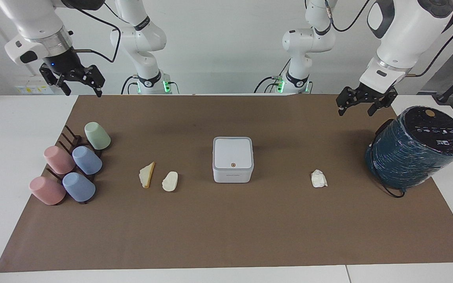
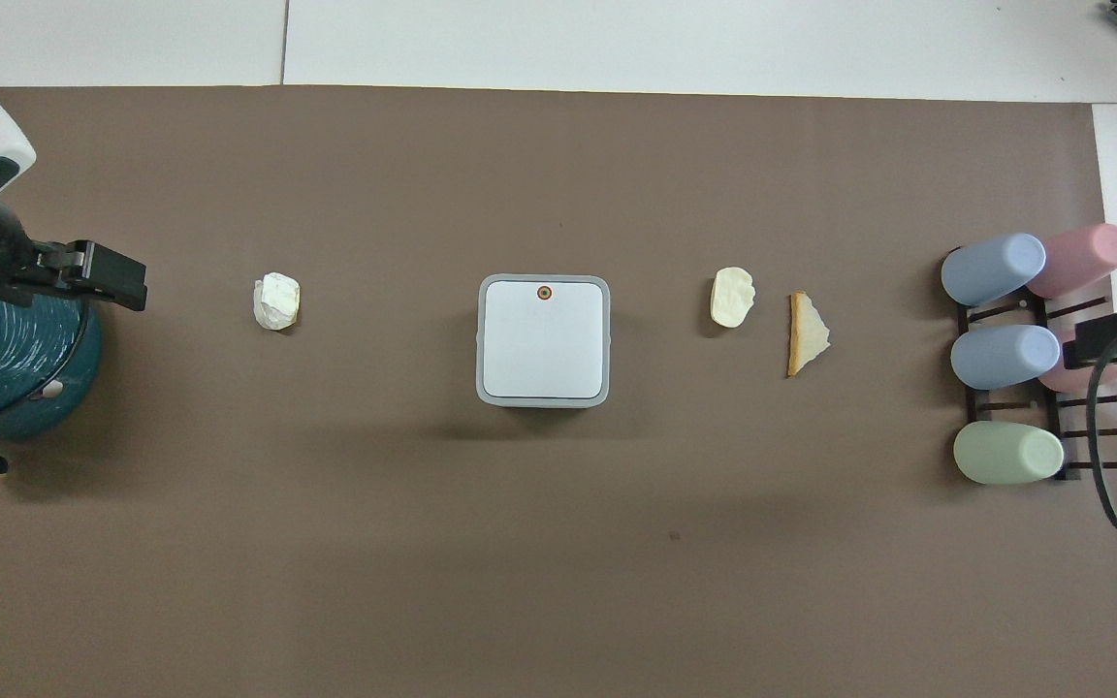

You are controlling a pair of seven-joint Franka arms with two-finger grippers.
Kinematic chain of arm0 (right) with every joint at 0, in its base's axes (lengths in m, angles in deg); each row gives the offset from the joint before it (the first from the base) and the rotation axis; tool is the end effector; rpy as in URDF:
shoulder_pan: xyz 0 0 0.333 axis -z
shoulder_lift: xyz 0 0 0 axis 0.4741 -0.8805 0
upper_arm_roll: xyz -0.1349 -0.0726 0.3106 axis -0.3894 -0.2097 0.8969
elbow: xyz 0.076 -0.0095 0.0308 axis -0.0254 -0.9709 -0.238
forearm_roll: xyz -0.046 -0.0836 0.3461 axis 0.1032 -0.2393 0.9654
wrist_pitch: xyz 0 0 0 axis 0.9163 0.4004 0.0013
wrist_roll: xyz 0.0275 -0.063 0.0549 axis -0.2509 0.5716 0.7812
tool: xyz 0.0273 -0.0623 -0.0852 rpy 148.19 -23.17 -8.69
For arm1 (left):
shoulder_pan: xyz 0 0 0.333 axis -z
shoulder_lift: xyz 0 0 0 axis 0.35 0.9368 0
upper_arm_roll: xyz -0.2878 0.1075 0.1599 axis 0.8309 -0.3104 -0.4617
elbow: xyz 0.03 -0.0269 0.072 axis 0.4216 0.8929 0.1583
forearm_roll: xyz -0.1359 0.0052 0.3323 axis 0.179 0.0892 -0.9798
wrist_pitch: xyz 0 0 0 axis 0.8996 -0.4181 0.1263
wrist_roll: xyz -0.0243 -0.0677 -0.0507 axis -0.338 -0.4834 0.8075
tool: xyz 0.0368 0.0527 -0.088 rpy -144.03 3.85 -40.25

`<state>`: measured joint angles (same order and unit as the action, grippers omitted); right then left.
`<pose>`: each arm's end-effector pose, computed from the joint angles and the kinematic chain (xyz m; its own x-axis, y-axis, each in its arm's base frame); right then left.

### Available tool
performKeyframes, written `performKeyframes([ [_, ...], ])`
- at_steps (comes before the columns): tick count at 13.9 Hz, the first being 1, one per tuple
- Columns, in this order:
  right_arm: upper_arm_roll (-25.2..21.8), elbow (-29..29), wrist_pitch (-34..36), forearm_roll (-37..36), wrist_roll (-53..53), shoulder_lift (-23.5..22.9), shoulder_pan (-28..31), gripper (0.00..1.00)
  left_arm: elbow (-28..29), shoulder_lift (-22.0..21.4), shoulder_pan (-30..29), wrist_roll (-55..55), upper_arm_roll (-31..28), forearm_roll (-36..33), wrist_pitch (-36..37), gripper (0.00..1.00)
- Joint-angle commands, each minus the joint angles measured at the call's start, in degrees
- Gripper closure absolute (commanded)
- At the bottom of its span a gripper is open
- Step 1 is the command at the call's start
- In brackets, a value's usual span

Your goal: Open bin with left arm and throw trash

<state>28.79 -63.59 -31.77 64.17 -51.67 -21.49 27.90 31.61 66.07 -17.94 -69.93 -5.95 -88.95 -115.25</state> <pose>0.4819 -0.0329 0.6692 0.9967 -0.0711 -0.0380 -0.0704 -0.9973 0.0207 0.5351 -0.0622 0.6438 0.9947 -0.0992 -0.0251 -0.0993 -0.9950 -0.0034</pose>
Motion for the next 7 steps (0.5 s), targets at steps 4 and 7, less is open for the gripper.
performKeyframes([
  [4,0.2,-0.5,0.4,1.0,0.8,0.8,0.4,0.00,1.3,-1.4,-0.3,-1.8,-0.4,0.7,-1.5,0.00],
  [7,0.1,-0.5,0.4,1.0,0.8,0.7,0.4,0.00,1.8,-1.5,0.1,-1.4,-0.4,0.4,-1.6,0.00],
])
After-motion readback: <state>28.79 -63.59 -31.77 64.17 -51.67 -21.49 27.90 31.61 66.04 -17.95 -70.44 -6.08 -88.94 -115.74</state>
